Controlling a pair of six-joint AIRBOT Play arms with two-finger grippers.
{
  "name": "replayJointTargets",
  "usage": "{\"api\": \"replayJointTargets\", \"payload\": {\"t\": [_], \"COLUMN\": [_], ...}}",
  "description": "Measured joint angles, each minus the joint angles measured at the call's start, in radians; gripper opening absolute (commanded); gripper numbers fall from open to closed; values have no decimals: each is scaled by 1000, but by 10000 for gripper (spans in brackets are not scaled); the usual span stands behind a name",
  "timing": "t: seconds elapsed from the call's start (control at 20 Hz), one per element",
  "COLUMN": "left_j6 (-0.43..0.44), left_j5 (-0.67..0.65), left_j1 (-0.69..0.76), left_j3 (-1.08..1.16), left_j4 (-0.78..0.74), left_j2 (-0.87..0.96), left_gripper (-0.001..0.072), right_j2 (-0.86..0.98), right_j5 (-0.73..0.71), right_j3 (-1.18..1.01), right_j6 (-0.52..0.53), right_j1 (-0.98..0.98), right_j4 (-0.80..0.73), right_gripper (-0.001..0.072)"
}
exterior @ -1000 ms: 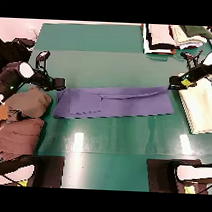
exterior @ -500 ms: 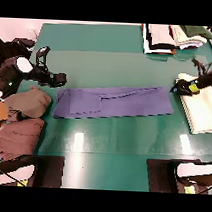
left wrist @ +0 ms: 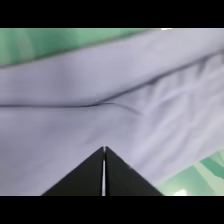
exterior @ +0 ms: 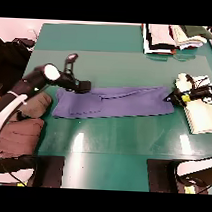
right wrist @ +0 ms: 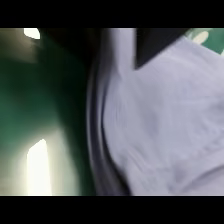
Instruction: Fold the shirts.
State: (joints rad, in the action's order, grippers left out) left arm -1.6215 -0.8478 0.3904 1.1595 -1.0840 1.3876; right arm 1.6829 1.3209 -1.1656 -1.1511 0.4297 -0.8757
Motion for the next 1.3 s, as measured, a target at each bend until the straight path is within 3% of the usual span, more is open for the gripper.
{"api": "replayJointTargets", "payload": {"t": [0.35, 0.7, 1.05, 1.3], "left_j6": [4, 6, 7, 6], "left_j5": [53, 64, 101, 40], "left_j1": [158, 209, 207, 100], "left_j3": [178, 335, 374, 394], "left_j4": [65, 125, 162, 132], "left_j2": [234, 423, 460, 369], "left_gripper": [22, 22, 22, 22], "right_j2": [-115, -299, -338, -341], "right_j5": [41, 112, 101, 44], "right_j3": [-127, -328, -429, -445], "right_j6": [21, -67, -135, -157], "right_j1": [-73, -235, -422, -547], "right_j4": [92, 162, 174, 178], "right_gripper": [16, 15, 15, 16]}}
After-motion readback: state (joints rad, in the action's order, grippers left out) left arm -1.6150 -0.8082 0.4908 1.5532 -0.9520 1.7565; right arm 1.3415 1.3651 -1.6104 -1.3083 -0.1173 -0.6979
